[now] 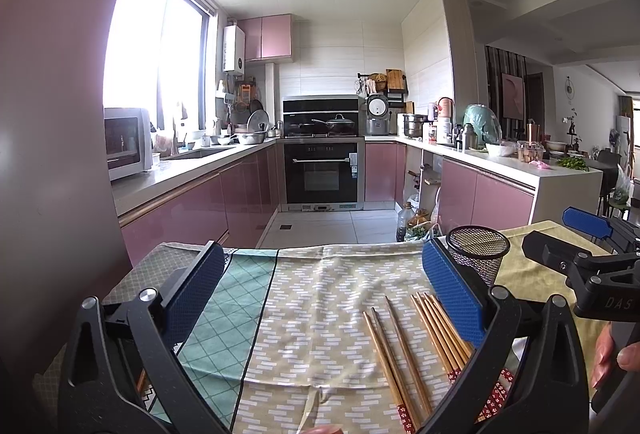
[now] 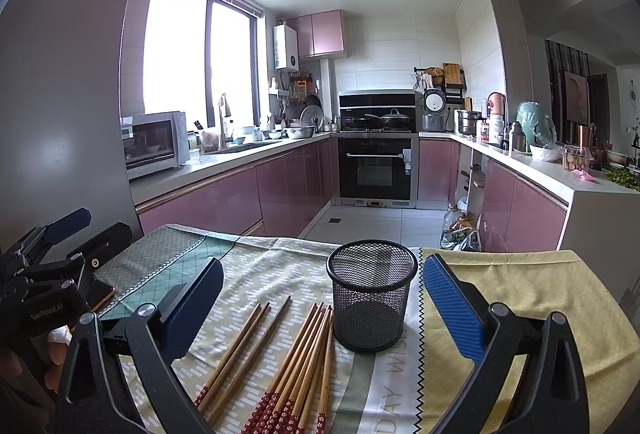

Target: Organize utensils

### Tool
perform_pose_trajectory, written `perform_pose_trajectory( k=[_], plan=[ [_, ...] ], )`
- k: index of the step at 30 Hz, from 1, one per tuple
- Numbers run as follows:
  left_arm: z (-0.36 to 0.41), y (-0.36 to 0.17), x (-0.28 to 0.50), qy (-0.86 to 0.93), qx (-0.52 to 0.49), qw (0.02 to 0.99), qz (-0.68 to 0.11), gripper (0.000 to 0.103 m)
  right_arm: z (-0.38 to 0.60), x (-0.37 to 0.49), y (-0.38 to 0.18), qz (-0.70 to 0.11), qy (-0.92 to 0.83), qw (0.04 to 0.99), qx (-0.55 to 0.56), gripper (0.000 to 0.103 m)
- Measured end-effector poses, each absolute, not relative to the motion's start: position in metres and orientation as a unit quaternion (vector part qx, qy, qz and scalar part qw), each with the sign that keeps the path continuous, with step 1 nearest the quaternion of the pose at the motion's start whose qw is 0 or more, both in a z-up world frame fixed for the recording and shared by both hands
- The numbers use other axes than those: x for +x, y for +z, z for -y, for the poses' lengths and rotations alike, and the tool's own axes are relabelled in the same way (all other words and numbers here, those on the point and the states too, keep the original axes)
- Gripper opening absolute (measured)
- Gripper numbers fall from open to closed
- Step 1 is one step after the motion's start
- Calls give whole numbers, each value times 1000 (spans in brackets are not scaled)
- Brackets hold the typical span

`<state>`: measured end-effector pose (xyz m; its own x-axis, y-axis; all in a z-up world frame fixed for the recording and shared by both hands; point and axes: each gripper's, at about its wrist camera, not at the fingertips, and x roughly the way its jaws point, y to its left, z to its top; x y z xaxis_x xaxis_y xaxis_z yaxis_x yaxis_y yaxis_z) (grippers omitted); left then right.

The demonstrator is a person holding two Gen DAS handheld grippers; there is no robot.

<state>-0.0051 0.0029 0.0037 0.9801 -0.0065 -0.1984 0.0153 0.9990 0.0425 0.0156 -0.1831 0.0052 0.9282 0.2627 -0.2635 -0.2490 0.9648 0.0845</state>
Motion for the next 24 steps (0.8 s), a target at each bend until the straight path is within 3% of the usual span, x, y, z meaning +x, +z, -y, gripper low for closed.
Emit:
perform_pose_trajectory(
  k=[24],
  plan=[
    [-2,4,-6,-7,21,995,-102,97,181,15,6,-138,133,981,28,97]
  ],
)
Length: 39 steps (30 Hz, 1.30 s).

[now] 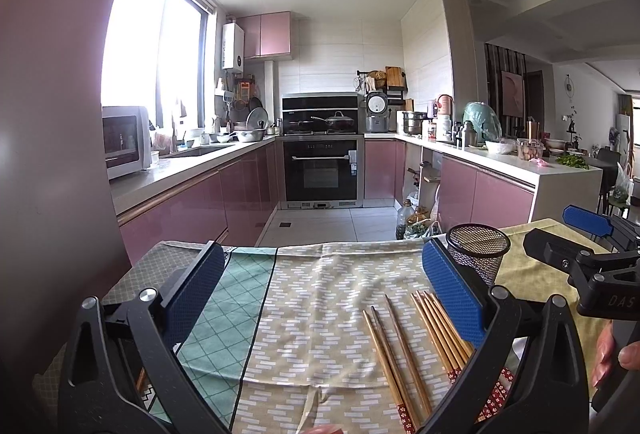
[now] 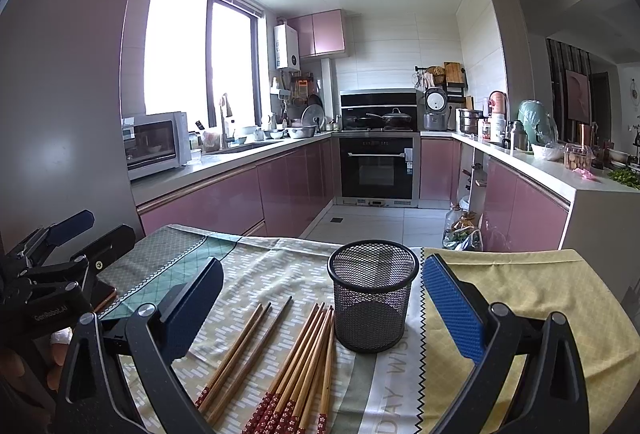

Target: Organize utensils

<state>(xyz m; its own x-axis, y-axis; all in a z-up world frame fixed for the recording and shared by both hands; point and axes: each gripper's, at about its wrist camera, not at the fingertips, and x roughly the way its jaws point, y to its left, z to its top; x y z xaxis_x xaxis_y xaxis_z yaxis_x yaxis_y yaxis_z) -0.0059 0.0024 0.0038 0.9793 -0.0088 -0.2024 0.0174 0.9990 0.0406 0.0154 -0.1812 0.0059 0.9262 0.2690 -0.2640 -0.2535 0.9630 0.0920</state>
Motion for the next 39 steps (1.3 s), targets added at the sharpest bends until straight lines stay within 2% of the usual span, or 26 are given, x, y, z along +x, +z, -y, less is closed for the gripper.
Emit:
perform_pose_trajectory(
  k=[25,33,36,39],
  plan=[
    [2,-3,-2,-12,23,993,-118,97,184,21,2,-153,150,976,33,97],
    [5,-19,21,-44,26,979,-196,97,182,37,-24,-231,161,959,-7,97],
    [5,-29,34,-62,28,970,-233,97,179,45,-40,-271,168,947,-22,91],
    [10,-44,47,-68,42,960,-270,92,179,53,-53,-307,177,935,-25,79]
  ],
)
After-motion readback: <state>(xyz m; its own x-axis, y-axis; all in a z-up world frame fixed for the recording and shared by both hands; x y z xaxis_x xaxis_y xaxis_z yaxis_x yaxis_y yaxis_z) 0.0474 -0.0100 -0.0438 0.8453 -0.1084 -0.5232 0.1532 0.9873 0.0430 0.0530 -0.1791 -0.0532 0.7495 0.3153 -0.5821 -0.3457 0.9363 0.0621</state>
